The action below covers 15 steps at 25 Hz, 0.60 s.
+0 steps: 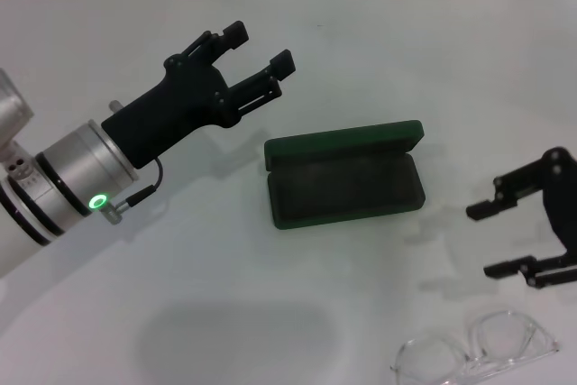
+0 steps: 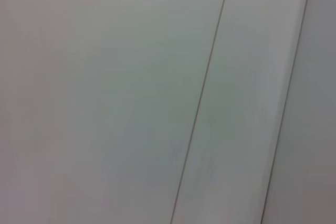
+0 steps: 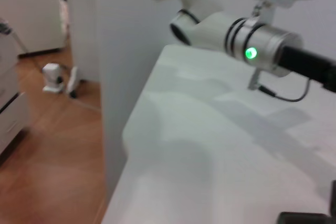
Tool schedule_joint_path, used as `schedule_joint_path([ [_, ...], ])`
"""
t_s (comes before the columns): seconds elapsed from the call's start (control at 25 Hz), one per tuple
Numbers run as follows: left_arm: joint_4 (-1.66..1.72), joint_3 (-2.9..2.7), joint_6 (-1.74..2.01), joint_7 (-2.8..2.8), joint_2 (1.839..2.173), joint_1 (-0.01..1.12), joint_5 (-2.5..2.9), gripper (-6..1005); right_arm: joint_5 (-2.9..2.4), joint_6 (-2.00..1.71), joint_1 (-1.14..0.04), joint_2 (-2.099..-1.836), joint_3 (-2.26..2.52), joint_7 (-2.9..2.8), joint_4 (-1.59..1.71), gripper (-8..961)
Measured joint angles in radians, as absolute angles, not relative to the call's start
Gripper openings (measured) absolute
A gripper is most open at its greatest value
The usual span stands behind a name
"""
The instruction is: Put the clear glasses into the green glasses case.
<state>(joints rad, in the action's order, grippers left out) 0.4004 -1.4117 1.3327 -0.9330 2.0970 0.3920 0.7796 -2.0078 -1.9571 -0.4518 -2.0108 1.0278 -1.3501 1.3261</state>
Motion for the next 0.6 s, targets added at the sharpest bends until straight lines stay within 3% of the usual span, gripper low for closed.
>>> schedule_joint_path([
  [0.6, 0.399, -1.411, 1.301, -0.924, 2.093, 0.392, 0.767, 890, -2.22, -2.061, -0.557, -2.014, 1.192, -1.445, 1.345, 529],
])
